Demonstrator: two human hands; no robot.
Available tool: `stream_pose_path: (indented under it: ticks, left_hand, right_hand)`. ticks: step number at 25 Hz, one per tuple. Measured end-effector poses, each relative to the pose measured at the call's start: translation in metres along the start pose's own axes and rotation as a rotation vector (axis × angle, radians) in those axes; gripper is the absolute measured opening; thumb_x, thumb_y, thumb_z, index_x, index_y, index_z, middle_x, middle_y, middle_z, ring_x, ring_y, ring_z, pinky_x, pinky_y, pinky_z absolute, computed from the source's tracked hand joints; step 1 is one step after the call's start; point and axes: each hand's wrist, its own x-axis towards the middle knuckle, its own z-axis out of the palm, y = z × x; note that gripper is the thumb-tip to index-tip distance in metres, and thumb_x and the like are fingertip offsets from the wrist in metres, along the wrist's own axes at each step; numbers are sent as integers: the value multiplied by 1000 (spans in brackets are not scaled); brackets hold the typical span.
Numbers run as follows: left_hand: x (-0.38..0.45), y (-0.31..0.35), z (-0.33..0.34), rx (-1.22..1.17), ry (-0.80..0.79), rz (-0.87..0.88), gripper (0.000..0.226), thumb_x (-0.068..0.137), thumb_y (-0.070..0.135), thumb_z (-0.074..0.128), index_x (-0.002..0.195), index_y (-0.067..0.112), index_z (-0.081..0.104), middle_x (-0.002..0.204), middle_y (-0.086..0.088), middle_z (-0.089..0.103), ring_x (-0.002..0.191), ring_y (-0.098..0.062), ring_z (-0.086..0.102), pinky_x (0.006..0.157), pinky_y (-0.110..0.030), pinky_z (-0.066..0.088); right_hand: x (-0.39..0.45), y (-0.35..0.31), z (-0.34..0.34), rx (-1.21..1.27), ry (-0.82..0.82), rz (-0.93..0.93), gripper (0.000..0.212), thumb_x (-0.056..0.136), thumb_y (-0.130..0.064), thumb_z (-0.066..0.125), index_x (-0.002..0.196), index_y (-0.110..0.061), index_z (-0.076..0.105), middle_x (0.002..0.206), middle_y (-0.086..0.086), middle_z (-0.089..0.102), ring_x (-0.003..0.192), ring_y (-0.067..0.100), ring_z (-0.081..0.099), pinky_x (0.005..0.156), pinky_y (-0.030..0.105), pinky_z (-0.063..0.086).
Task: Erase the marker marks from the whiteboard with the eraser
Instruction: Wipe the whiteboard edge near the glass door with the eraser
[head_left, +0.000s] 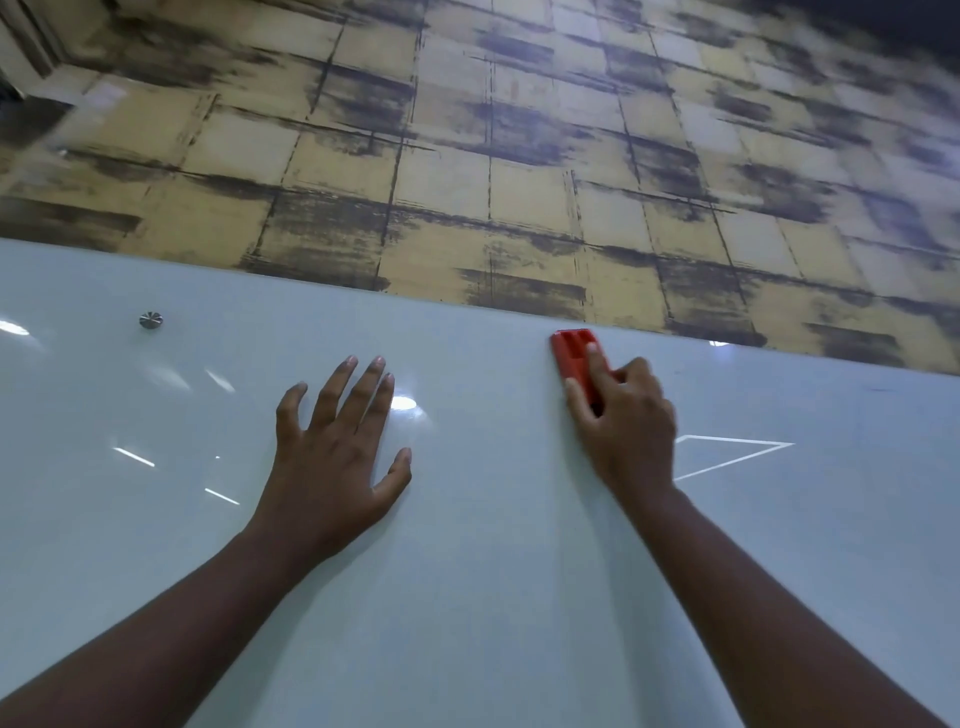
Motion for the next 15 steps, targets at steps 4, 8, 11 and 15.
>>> stream_pose_path:
  ticks: [4,8,11,15]
  left_hand:
    - [-4,-8,-3,-5,5,15,77,99,58,33,157,10,50,168,-11,41,155,-34,39,117,-62,26]
    - [3,0,-7,4,-10,16,75,97,54,35,154,8,53,165,-13,44,148,-34,47,111,-59,32]
    - [8,17,-6,0,-22,10,74,96,51,35,154,8,52,166,-13,43,149,-33,45,111,-59,33]
    - [12,48,-2,-31,-47,-2,76,96,54,34,151,7,56,164,-16,46,149,-37,46,111,-63,35]
  right_hand:
    - [6,25,-5,-26,25,321,57,102,-48,54,152,-21,50,102,14,52,94,34,59,81,48,55]
    - [6,-7,-2,44,-14,405,60,103,-46,52,157,-22,43,119,17,49,109,36,54,90,51,54]
    - [-4,-54,3,76,-82,102,66,100,-44,50,160,-22,36,119,15,47,106,33,52,89,47,51]
    - [-20,-83,7,80,-150,-276,67,99,-46,52,160,-22,35,117,12,53,99,26,54,80,43,55]
